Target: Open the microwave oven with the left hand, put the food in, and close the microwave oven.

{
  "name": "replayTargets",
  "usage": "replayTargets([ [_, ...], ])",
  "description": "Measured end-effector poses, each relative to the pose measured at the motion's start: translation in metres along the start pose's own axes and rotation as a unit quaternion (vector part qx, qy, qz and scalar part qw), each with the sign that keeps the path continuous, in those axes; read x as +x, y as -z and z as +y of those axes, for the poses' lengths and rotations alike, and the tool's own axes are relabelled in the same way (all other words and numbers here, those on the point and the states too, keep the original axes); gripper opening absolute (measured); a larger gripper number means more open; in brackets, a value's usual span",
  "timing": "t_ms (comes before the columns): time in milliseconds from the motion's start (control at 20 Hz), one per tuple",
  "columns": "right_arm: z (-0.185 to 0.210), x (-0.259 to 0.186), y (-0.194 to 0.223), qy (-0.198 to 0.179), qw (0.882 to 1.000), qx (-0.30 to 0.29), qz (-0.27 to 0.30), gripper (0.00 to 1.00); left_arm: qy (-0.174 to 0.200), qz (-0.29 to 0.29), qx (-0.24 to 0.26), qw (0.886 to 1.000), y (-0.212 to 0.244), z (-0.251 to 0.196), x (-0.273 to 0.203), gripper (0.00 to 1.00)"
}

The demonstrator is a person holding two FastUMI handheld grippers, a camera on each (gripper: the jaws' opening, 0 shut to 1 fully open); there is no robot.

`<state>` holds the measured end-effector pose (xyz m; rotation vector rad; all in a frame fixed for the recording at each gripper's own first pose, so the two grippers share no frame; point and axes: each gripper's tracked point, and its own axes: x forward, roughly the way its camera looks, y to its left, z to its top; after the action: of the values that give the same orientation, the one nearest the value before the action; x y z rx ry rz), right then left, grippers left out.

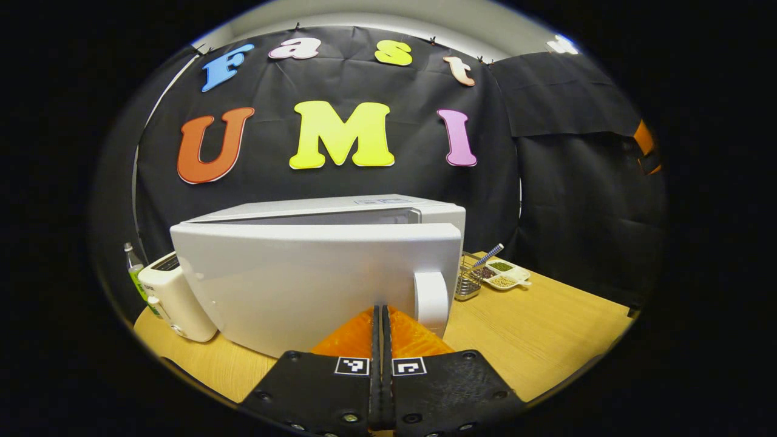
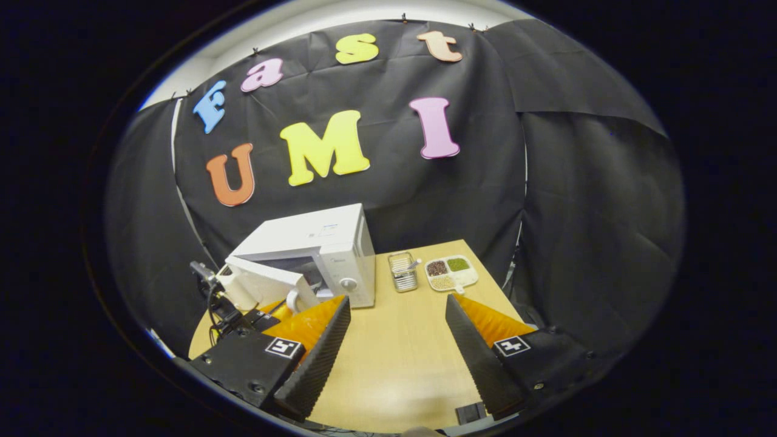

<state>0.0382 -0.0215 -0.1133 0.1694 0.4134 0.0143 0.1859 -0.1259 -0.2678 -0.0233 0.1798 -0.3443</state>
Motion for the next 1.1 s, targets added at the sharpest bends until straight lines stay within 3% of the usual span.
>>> replayTargets([
  [350, -0.014, 0.028, -0.004, -0.001, 1.0, 0.006, 0.013, 1.0, -0.024, 0.005, 0.004, 1.0, -0.008, 0.001, 0.061, 0.0],
  [750, -0.014, 0.041, -0.004, -0.008, 1.0, 0.009, 0.022, 1.0, -0.028, 0.0, 0.007, 1.0, -0.011, 0.002, 0.074, 0.0],
  [1100, -0.01, 0.04, -0.006, -0.013, 1.0, 0.009, 0.017, 1.0, -0.042, 0.02, -0.01, 0.999, -0.004, 0.004, 0.053, 0.0],
])
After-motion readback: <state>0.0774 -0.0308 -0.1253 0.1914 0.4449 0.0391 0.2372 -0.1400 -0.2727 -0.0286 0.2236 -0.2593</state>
